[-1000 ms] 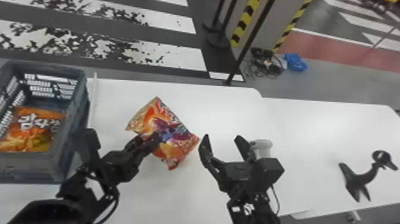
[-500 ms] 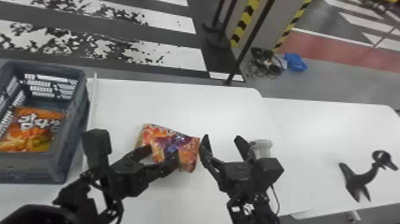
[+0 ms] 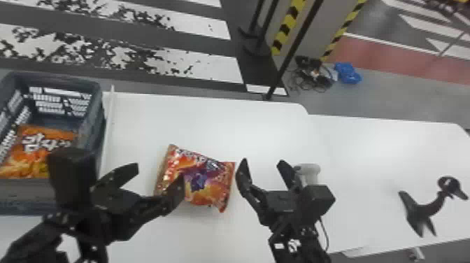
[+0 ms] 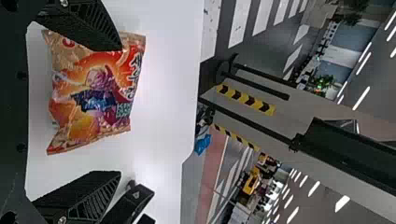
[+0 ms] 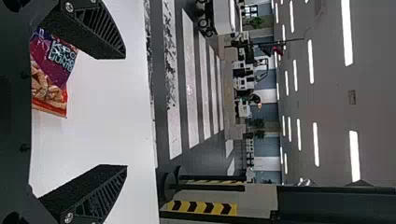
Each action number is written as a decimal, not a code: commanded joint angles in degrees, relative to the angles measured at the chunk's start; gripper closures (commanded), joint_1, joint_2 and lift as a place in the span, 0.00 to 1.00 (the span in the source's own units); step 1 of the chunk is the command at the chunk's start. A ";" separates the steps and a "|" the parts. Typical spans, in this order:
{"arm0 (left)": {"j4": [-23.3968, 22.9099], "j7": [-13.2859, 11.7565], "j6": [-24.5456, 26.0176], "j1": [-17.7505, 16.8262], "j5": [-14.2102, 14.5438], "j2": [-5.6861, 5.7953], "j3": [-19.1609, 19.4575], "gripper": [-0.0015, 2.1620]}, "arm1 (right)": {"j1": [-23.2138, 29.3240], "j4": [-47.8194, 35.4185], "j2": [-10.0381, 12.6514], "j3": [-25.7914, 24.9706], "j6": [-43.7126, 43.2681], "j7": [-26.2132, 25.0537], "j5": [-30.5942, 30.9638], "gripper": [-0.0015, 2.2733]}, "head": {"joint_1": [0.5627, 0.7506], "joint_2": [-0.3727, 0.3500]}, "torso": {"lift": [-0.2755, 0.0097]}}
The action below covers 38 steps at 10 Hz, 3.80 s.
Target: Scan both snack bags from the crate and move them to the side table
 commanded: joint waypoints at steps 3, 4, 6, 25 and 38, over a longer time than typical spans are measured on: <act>-3.21 1.10 -8.48 3.03 -7.95 0.27 6.86 0.03 | -0.13 -0.47 0.05 -1.04 3.86 0.18 -2.46 0.04 | 0.70 0.11 | 0.70; -3.30 1.45 -11.64 3.64 -8.12 0.88 8.45 0.03 | -0.22 -1.00 0.05 -1.21 5.62 0.26 -2.98 0.04 | 0.70 0.14 | 0.70; -2.68 1.54 -23.95 5.84 -9.00 2.82 10.64 0.03 | -1.71 -2.32 0.00 -2.27 12.12 1.14 -4.65 0.04 | 0.70 0.23 | 0.70; 4.53 0.57 -40.30 9.53 -6.01 5.01 15.04 0.04 | -27.55 11.92 -2.11 -13.61 74.70 17.67 -22.50 0.64 | 0.70 0.49 | 0.70; 6.11 0.22 -43.64 10.06 -5.13 4.93 14.86 0.05 | -20.87 -1.79 -16.88 -5.87 39.90 6.07 11.52 0.99 | 0.70 0.15 | 0.70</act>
